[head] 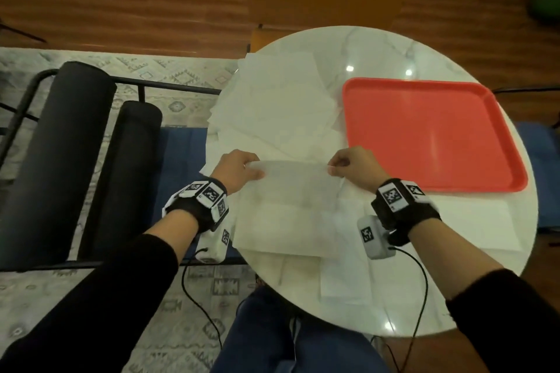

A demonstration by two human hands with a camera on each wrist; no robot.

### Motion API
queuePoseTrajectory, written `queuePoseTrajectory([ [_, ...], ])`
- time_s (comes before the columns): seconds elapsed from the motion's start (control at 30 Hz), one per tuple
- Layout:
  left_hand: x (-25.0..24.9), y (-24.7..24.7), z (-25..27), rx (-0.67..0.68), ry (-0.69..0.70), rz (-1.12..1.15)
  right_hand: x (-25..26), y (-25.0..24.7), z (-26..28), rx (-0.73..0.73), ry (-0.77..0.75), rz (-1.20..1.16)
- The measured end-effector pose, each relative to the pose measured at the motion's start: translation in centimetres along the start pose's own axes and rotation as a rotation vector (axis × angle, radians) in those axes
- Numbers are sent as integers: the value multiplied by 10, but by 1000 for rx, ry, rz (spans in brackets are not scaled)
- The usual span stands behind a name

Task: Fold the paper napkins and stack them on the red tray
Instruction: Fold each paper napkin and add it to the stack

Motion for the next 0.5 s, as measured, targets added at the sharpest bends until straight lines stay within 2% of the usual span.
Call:
queuePoseTrajectory([
  [0.13, 3, 1, 8, -139, 103, 54, 3, -5, 19, -164, -66, -65],
  [0.27, 16, 9, 41, -164, 208, 45, 0, 5, 61, -247, -171, -57],
  [0.4, 39, 23, 69, -102, 230, -89, -11, 43, 97, -169, -247, -31],
  [0.5, 52, 32, 80, -44, 220, -191, -15, 69, 114, -50, -230, 75],
])
Point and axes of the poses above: each hand's wrist, its own z-axis away from the middle knuckle, its own y-axis out of the palm, x = y × z, the point moved 3 cm from there along -z, towards the middle knuckle, and after that the axes turned 1 degree about -x, right-handed, at the moved point
